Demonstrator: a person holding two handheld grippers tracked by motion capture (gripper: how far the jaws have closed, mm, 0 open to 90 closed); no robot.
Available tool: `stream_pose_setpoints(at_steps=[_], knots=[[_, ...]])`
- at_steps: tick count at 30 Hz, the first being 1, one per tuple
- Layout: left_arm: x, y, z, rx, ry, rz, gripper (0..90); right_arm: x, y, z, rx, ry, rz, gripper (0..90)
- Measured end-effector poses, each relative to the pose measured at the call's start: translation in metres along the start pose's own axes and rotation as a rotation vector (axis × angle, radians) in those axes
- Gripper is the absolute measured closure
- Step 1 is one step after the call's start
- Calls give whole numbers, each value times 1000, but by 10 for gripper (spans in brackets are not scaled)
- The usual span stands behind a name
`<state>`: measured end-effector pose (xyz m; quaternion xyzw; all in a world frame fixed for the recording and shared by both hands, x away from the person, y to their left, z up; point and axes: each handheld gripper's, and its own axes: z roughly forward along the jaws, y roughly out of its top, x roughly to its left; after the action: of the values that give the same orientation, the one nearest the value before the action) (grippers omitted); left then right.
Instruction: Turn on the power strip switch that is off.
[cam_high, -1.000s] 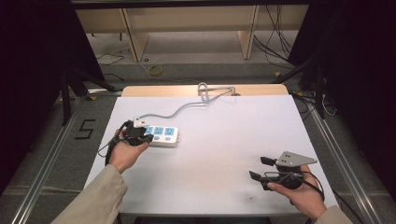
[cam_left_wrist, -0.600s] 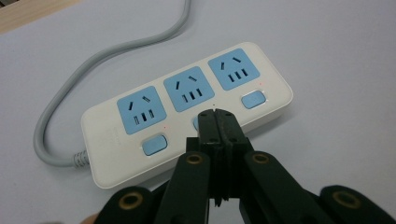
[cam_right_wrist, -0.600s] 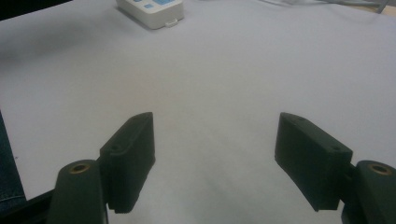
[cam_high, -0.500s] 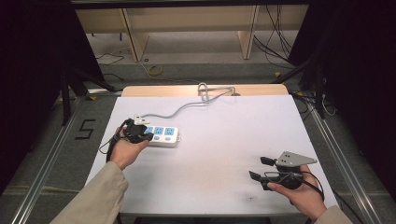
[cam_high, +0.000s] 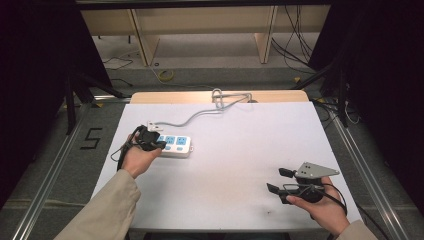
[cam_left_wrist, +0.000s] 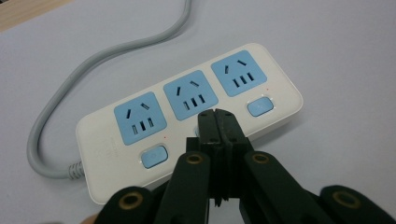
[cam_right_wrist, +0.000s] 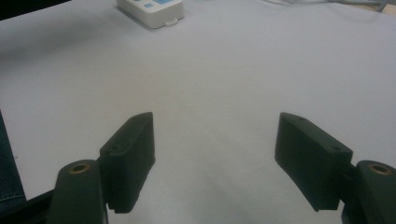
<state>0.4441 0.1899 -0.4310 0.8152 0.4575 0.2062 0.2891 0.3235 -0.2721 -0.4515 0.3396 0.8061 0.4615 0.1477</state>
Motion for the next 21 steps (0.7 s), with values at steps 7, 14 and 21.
stream_pose_setpoints(at_steps=[7, 14, 21], knots=[[2, 2, 3, 5, 3, -2, 900, 0, 0, 0, 0, 1, 0, 290], [3, 3, 6, 12, 2, -6, 900, 0, 0, 0, 1, 1, -1, 290], [4, 6, 9, 19, 0, -3, 900, 0, 0, 0, 5, 1, 3, 290]])
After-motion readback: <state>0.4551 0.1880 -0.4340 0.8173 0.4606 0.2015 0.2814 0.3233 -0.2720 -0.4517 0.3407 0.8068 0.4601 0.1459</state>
